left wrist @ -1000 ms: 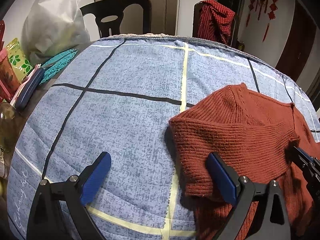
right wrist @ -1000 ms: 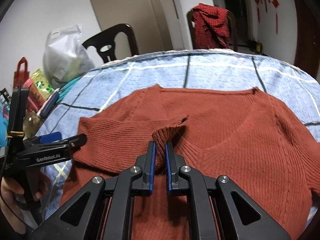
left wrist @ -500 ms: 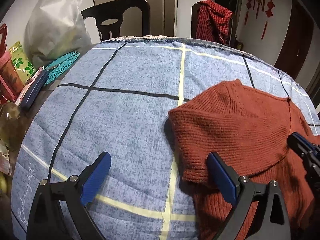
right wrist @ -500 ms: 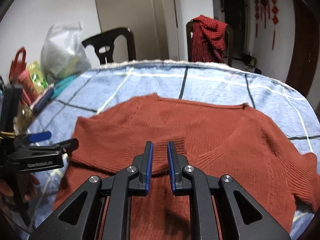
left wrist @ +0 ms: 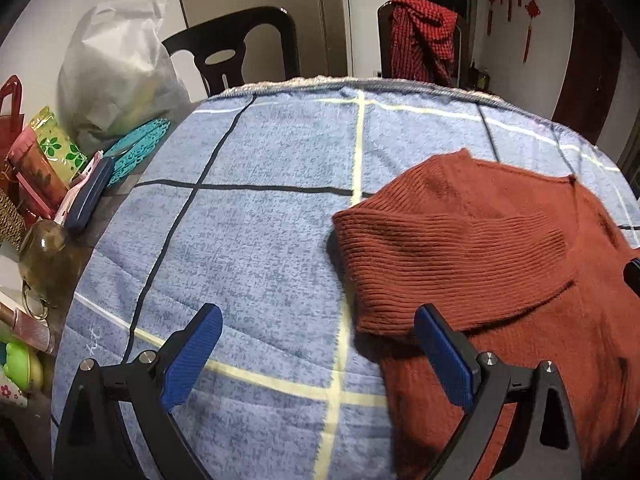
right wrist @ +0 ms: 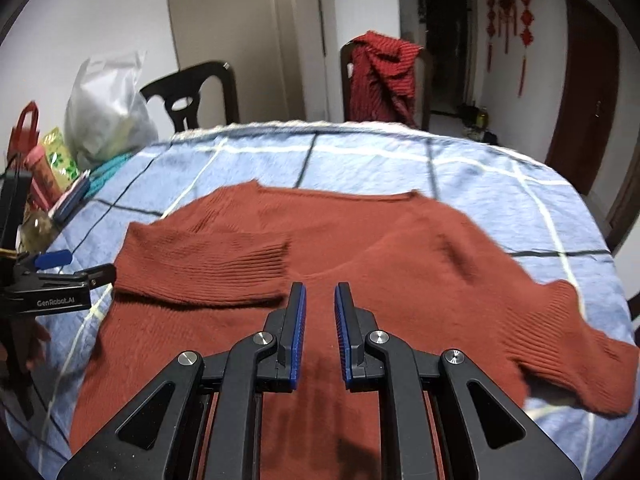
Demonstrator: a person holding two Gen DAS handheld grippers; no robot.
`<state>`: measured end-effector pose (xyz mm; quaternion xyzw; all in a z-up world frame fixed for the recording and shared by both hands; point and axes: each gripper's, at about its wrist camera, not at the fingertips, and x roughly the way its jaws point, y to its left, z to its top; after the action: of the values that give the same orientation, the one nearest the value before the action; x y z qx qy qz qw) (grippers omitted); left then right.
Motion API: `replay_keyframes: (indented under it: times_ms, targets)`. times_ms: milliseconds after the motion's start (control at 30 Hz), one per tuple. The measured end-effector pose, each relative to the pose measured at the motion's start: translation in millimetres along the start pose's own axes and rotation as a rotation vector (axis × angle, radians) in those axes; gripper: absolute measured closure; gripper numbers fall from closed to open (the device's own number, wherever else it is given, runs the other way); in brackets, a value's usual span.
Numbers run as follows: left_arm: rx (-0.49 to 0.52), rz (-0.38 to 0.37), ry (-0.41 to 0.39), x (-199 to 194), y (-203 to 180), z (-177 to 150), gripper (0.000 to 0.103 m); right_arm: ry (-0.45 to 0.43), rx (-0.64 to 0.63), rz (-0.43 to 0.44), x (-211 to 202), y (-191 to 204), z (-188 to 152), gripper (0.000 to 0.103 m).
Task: Fold small clothes
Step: 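Move the right gripper to the other sleeve cuff and grasp it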
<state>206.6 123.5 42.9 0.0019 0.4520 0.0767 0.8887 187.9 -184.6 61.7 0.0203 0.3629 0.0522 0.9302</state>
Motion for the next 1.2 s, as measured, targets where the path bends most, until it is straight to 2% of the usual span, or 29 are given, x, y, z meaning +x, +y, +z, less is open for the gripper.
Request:
replay_keyframes:
  times_ms: [333, 400, 467, 567, 800, 967, 1100, 1200]
  targets:
    - [0.002, -0.182, -0.030, -30.7, -38.1, 1.7, 0.005, -0.010, 0.095, -0.036, -25.8, -51.4, -18.8, 0.086]
    - [0.019, -0.212, -0.038, -36.1, -52.1, 1.8, 0.005, -0.018, 0.105, -0.047, -33.1, -60.8, -22.4, 0.079]
    - [0.042, -0.236, -0.058, -41.7, -67.3, 2.3, 0.005, -0.030, 0.103, -0.076, -42.0, -70.4, -25.8, 0.067]
    - [0.071, -0.283, -0.079, -48.7, -87.8, 2.9, 0.005, -0.045, 0.110, -0.119, -54.8, -87.1, -29.3, 0.067]
    - [0.146, -0.364, -0.046, -48.5, -140.3, 0.7, 0.005, -0.047, 0.150, -0.217, -76.4, -128.9, -37.8, 0.062]
    - [0.195, -0.430, -0.025, -48.7, -176.6, -3.1, 0.005, -0.054, 0.246, -0.273, -90.3, -168.9, -47.4, 0.062]
    - [0.226, -0.468, -0.007, -47.2, -201.9, -4.2, 0.005, -0.051, 0.321, -0.359, -98.7, -202.3, -60.2, 0.062]
    - [0.252, -0.480, 0.003, -45.7, -219.2, -3.8, 0.005, -0.044, 0.365, -0.386, -102.1, -222.2, -70.5, 0.062]
